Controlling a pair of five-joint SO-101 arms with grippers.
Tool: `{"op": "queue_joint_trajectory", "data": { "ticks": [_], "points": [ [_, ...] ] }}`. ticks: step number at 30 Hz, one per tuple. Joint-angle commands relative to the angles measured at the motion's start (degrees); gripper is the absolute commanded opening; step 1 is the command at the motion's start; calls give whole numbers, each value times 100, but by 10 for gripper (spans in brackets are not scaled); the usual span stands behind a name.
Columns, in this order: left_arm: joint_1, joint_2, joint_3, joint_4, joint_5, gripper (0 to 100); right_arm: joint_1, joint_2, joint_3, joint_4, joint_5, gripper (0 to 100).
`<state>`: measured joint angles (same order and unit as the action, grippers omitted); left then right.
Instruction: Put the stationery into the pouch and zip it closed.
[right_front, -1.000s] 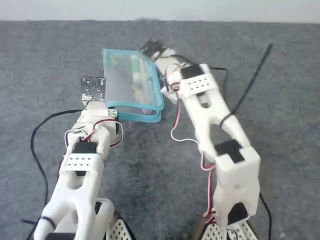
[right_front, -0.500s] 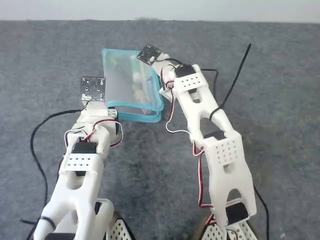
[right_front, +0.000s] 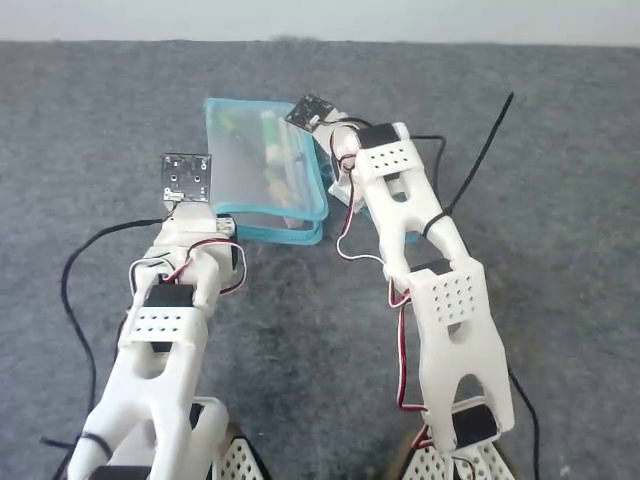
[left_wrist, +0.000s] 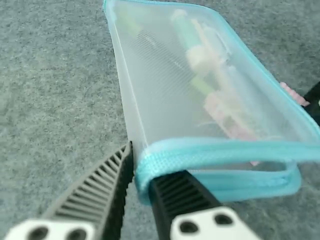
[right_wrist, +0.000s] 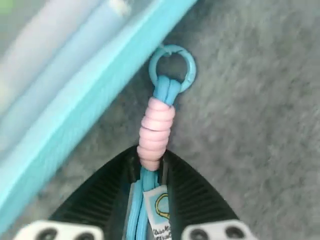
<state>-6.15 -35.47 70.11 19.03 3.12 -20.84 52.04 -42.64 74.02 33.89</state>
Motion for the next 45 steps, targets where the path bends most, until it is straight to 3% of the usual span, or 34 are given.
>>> {"op": "queue_joint_trajectory", "data": {
  "ticks": [1,17,28,34,42,45],
  "points": [
    [70,-35,-119,-149,35,12,101,-321,-475,593,-9,8],
    [18,-35,-180,-149,352,10,-40,-1560,-607,2185,-360,8],
    [35,176,-295,-132,352,10,-646,-2009,-299,2800,-369,8],
    [18,1222,-927,-141,334,9,-857,-3169,1336,2308,-343,9],
    [70,1389,-1121,-123,325,9,-1288,-6369,5820,145,-290,7],
    [70,1389,-1121,-123,325,9,-1464,-7389,6787,-4,-281,7]
  ]
}}
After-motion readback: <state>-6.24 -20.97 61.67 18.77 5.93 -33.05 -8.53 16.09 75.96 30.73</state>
